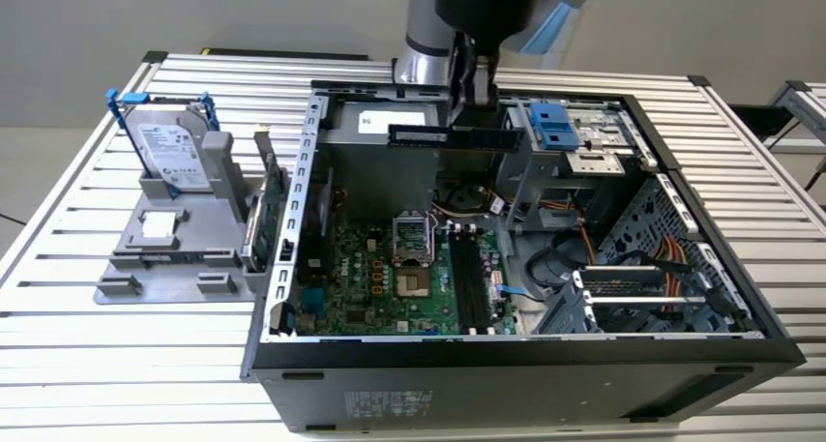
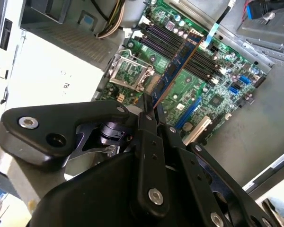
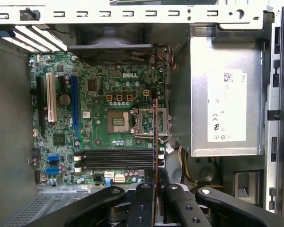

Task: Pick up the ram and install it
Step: 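Insert the ram into the slot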

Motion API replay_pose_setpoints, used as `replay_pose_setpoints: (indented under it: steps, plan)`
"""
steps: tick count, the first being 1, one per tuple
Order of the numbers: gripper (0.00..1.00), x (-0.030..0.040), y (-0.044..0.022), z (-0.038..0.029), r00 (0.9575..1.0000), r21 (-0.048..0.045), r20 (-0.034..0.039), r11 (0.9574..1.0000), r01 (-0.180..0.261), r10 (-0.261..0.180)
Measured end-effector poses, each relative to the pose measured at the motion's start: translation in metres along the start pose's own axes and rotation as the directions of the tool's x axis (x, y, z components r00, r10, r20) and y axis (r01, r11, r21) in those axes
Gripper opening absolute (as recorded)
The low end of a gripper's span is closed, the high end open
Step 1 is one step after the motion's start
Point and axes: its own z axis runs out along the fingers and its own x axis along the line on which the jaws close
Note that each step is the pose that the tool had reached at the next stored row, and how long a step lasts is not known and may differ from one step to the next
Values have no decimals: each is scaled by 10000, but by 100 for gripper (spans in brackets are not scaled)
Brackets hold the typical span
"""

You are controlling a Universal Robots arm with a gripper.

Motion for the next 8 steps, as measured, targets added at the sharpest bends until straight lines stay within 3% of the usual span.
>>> replay_pose_setpoints:
  steps: [8]
  plan:
    - [0,-2,-43,1,9993,6,2,9993,-386,386]
